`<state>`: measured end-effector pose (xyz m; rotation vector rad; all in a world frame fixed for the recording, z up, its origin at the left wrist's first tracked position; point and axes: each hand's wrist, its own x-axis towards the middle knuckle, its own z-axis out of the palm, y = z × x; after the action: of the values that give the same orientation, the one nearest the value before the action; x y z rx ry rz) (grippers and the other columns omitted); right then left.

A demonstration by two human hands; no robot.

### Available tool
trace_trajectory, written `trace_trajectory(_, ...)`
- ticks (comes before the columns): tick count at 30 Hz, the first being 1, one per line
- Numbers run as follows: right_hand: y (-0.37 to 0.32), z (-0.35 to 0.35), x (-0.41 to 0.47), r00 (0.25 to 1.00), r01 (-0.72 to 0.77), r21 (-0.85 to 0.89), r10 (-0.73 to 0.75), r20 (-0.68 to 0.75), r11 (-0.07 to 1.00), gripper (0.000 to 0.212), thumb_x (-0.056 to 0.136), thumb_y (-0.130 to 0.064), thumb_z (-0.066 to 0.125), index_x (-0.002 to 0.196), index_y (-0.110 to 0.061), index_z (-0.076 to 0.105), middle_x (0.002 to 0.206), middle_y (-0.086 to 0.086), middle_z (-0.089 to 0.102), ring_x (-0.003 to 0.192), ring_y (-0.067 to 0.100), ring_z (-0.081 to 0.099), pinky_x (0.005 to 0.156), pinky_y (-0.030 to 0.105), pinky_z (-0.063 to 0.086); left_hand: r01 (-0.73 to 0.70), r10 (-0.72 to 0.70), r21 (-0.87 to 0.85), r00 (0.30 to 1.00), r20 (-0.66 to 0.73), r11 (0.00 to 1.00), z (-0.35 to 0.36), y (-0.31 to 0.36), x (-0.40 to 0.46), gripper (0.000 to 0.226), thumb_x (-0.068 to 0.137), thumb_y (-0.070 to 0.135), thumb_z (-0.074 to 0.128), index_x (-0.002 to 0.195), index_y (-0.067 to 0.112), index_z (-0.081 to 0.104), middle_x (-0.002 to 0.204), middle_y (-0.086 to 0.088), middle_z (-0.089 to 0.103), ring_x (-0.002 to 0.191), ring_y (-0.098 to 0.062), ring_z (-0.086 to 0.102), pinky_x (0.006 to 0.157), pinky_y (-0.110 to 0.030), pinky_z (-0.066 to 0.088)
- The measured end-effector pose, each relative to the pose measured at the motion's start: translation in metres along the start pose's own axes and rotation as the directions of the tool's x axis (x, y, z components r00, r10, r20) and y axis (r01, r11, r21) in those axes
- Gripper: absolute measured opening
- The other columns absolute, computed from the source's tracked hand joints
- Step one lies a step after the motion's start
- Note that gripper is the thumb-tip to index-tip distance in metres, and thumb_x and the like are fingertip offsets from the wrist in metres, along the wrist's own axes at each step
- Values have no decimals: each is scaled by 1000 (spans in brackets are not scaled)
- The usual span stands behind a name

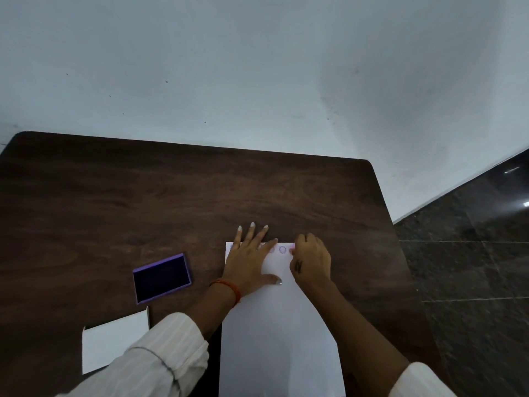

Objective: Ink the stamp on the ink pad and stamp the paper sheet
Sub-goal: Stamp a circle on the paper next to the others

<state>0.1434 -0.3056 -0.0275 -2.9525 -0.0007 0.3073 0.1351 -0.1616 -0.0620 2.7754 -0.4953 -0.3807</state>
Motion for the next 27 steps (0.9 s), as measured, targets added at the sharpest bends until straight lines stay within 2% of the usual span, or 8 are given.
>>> trace_trajectory(7, 6, 2, 0, 998, 65, 16, -65, -9, 998, 30, 86, -18, 61, 111, -5, 54, 116, 14, 60, 104, 23, 56, 89, 27, 46, -19, 19, 12, 1000, 1, 1000, 2, -2, 0, 91, 69, 71, 52, 142, 32, 16, 157, -4, 2, 143, -27, -9, 108, -44, -21)
trace_trajectory(22, 5, 2, 1, 995, 88, 19, -87, -41, 996, 25, 87, -16, 59, 109, -4, 55, 114, 15, 61, 101, 23, 57, 87, 27, 46, -31, 29, 53, 999, 32, 998, -2, -2, 2, 91, 69, 73, 50, 142, 32, 15, 157, -2, 1, 143, -28, -11, 107, -46, -22)
trace_trajectory(27, 7, 2, 1, 985, 173, 1, -173, -27, 985, 25, 89, -16, 55, 111, -3, 54, 117, 15, 60, 103, 22, 56, 88, 26, 45, -36, 35, 42, 999, 31, 998, -4, -2, 2, 90, 70, 72, 50, 142, 31, 15, 157, -2, 2, 143, -28, -11, 108, -46, -22)
